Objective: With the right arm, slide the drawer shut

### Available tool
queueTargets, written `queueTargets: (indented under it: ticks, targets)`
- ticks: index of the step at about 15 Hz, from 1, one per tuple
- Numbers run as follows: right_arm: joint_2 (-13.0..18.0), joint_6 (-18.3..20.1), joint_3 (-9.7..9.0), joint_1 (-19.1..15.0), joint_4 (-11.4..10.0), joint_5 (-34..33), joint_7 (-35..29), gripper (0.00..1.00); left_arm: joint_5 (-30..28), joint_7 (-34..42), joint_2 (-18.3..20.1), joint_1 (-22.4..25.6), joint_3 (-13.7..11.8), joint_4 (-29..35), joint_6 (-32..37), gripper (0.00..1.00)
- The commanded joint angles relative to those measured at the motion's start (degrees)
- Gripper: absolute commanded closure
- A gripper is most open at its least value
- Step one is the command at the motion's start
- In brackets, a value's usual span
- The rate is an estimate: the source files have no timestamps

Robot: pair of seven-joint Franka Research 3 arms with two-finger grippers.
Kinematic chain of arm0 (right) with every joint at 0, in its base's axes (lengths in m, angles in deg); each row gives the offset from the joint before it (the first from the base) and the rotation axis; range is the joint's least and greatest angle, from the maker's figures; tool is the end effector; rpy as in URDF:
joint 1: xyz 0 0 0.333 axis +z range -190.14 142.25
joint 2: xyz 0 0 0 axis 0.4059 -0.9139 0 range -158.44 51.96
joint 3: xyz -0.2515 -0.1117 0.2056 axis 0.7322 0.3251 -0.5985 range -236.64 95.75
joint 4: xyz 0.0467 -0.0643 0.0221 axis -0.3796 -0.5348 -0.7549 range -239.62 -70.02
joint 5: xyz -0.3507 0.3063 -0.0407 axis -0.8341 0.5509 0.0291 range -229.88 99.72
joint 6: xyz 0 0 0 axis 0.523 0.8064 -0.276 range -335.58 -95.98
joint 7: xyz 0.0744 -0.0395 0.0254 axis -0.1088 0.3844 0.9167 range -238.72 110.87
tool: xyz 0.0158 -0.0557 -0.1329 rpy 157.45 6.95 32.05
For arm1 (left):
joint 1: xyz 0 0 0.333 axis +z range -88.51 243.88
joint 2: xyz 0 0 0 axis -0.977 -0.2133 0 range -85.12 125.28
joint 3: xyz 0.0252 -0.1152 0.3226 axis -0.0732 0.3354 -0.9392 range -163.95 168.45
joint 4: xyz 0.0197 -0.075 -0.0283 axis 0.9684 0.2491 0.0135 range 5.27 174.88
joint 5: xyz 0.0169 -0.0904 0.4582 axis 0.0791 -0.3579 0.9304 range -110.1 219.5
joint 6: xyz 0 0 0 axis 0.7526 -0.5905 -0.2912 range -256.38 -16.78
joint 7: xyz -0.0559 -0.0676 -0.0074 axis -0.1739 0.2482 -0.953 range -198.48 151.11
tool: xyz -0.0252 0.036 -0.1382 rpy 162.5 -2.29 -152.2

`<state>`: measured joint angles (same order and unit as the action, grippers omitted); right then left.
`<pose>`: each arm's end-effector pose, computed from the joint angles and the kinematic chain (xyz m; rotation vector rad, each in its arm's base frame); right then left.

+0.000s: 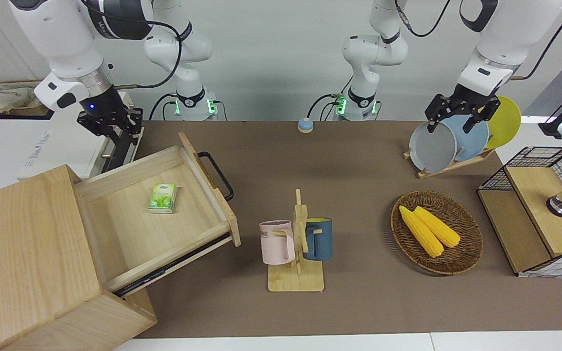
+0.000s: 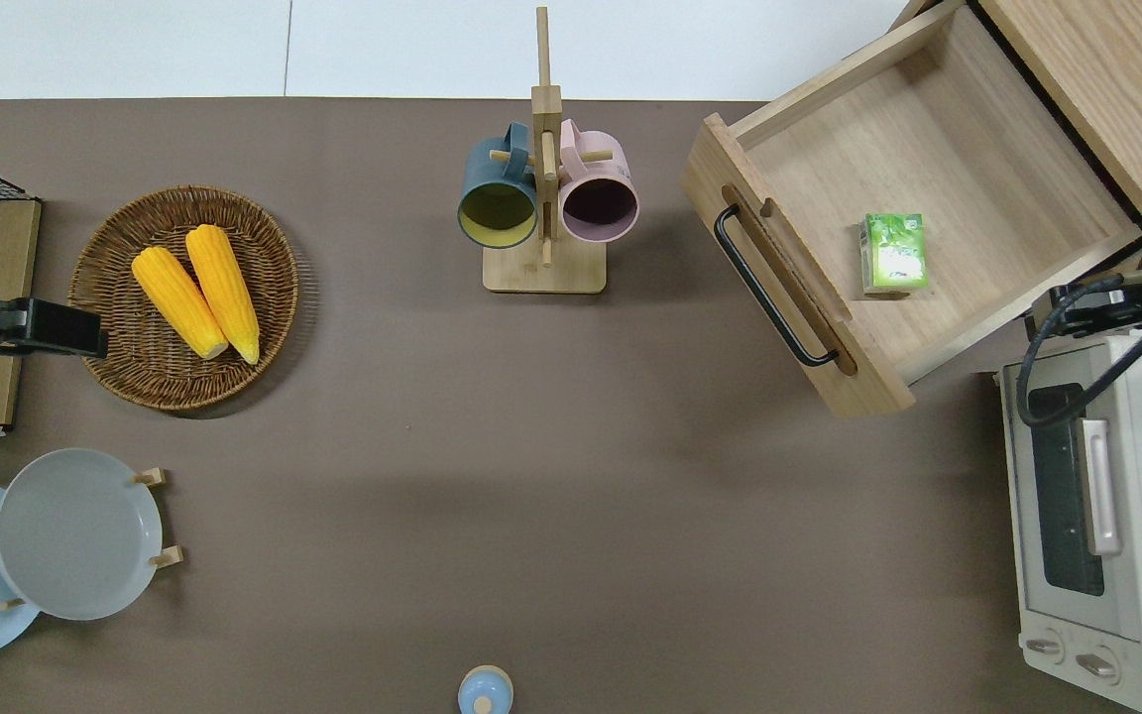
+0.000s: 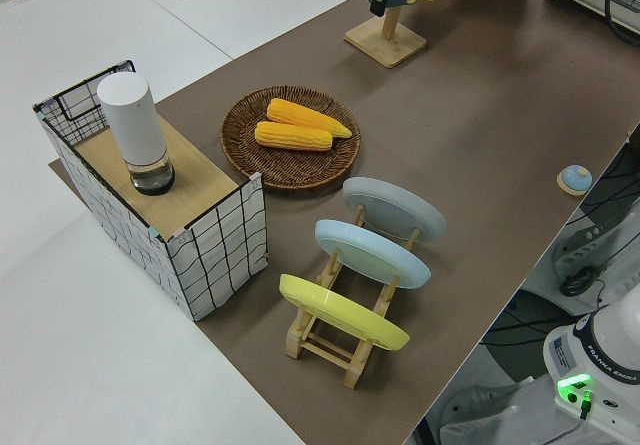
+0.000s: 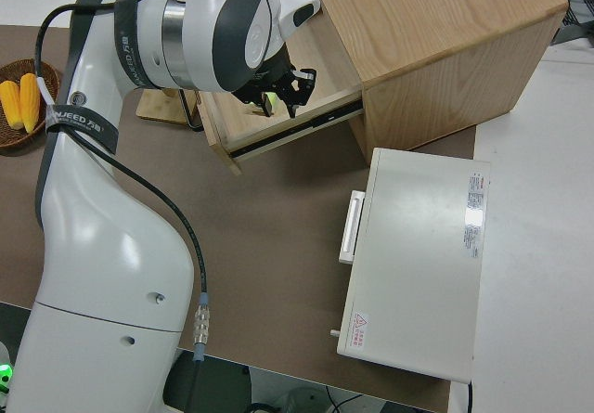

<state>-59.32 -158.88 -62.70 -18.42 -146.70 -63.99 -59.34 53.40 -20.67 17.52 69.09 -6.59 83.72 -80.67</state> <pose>0.6618 -0.0184 0.6062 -3.1348 -0.0663 0.0353 0.6455 -0.0026 0.6308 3.1253 -0.0768 0.0393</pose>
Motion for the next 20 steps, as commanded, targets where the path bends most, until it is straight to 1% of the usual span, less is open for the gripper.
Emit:
queueTargets:
  ticks: [1, 3, 5, 8, 10, 11, 12, 13, 15, 16, 19, 20]
  targets:
    - [-0.2, 1.3, -0.27, -0.3, 1.0, 0.2, 0.3, 1.0, 0.8, 0.3, -0.7, -1.0, -0.9, -1.1, 0.0, 0.0]
    - [-0.1, 1.5, -0.18, -0.2, 1.1, 0.2, 0.3, 1.0, 0.8, 0.3, -0.7, -1.0, -0.9, -1.1, 0.0, 0.0]
    - [0.0, 3.1, -0.18, -0.2, 1.5, 0.3, 0.3, 1.0, 0.8, 0.3, -0.7, -1.0, -0.9, -1.1, 0.0, 0.0]
    - [0.0, 5.6, -0.36, 0.1, 4.1, 0.3, 0.2, 1.0, 0.8, 0.3, -0.7, -1.0, -0.9, -1.1, 0.0, 0.0]
    - [0.0, 7.8, -0.97, 0.1, 6.6, 0.8, -1.3, 1.0, 0.8, 0.3, -0.7, -1.0, -0.9, -1.1, 0.0, 0.0]
    - [0.1, 9.3, -1.49, 1.0, 8.2, 0.9, -3.9, 1.0, 0.8, 0.3, -0.7, -1.0, -0.9, -1.1, 0.0, 0.0]
    - [0.1, 10.0, -1.59, 2.4, 8.8, 0.9, -6.8, 1.0, 0.8, 0.3, -0.7, -1.0, -0.9, -1.1, 0.0, 0.0]
    - [0.2, 10.3, -1.5, 4.1, 8.9, 0.9, -9.9, 1.0, 0.8, 0.3, -0.7, -1.0, -0.9, -1.1, 0.0, 0.0]
    - [0.4, 10.5, -1.5, 7.5, 10.1, 1.0, -16.4, 1.0, 0.8, 0.3, -0.7, -1.0, -0.9, -1.1, 0.0, 0.0]
    - [0.4, 10.4, -1.5, 9.5, 10.4, 1.0, -20.5, 1.0, 0.8, 0.3, -0.7, -1.0, -0.9, -1.1, 0.0, 0.0]
    - [0.2, 9.4, -1.59, 15.3, 10.5, 1.0, -32.2, 1.0, 0.8, 0.3, -0.7, -1.0, -0.9, -1.1, 0.0, 0.0]
    - [0.1, 8.1, -1.76, 16.8, 10.5, 1.0, -36.1, 1.0, 0.8, 0.3, -0.7, -1.0, -0.9, -1.1, 0.0, 0.0]
